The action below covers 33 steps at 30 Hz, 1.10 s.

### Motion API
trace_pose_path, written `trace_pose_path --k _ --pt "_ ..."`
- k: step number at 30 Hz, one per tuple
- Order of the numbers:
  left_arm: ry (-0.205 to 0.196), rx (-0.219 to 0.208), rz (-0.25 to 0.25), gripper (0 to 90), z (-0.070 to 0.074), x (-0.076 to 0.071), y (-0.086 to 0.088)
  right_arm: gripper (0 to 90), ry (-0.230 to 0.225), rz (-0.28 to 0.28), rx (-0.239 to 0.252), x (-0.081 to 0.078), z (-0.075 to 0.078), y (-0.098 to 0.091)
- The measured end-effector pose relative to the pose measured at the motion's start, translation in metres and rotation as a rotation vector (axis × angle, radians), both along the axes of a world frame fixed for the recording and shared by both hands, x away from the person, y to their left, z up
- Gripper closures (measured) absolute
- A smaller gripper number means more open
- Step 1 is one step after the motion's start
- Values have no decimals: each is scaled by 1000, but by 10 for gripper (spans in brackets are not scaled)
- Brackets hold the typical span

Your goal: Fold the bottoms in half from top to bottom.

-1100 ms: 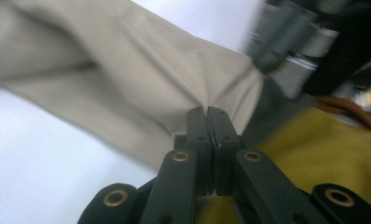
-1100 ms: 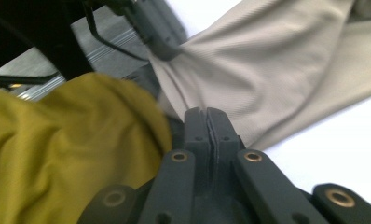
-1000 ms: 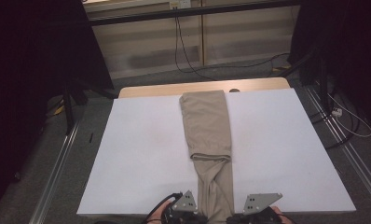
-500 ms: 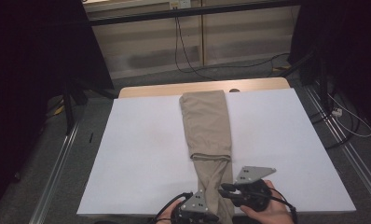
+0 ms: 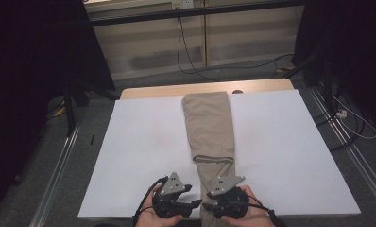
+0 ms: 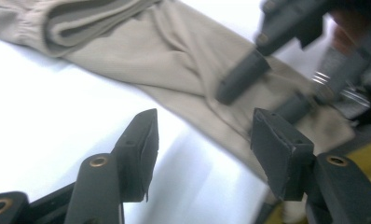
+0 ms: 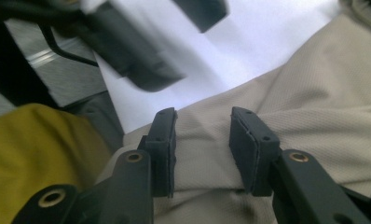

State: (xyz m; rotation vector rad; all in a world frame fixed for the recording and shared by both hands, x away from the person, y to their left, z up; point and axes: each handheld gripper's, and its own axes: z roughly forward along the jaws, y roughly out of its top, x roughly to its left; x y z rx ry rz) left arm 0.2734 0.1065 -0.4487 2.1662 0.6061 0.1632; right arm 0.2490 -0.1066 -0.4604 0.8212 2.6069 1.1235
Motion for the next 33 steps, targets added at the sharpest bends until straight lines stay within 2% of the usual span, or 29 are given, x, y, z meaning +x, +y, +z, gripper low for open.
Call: trace_pose_path --k 2,3,4,6,9,13,15,17,19,22,24,25,26,28,30,31,32,33 --pt "2 -6 23 394 0 3 -1 674 -38 -11 -30 -4 0 3" --pt "-1 -7 27 394 0 4 -2 739 -57 -18 -49 -5 0 4" --pt "-6 -3 27 394 0 5 -1 857 -66 -28 -58 -6 1 3" --pt "-1 -13 35 394 0 5 -1 900 -42 -39 -15 -5 5 -3" --pt "10 -20 44 403 0 7 -1 900 -34 -54 47 -7 15 -14" --pt "24 -17 41 432 2 12 -7 900 -54 -91 116 -12 30 -37" --pt "15 -14 34 462 5 16 -12 900 -65 -115 136 -12 34 -49" --pt "19 -2 22 480 6 20 -20 900 -55 -148 151 -10 34 -65" --pt "22 9 18 534 5 25 -29 900 -49 -180 146 -8 31 -79" --pt "44 29 -3 578 2 34 -46 900 -34 -231 107 -5 23 -97" --pt "36 35 1 578 -2 39 -56 900 -2 -255 38 -2 17 -106" --pt "40 42 -3 578 -3 41 -60 889 -3 -277 11 -2 14 -109" --pt "32 56 -9 575 -4 43 -64 863 7 -288 9 -3 13 -111" --pt "12 71 -26 544 -6 44 -71 792 -24 -300 -22 -5 16 -110" --pt "-6 71 -40 501 -8 46 -78 782 -44 -282 14 -7 22 -106" --pt "-22 91 -33 502 -9 46 -82 783 -50 -253 39 -8 25 -102" --pt "-18 85 -48 516 -11 46 -85 782 -39 -212 64 -9 26 -98" --pt "-36 94 -43 528 -12 45 -88 777 -28 -179 72 -10 25 -92"
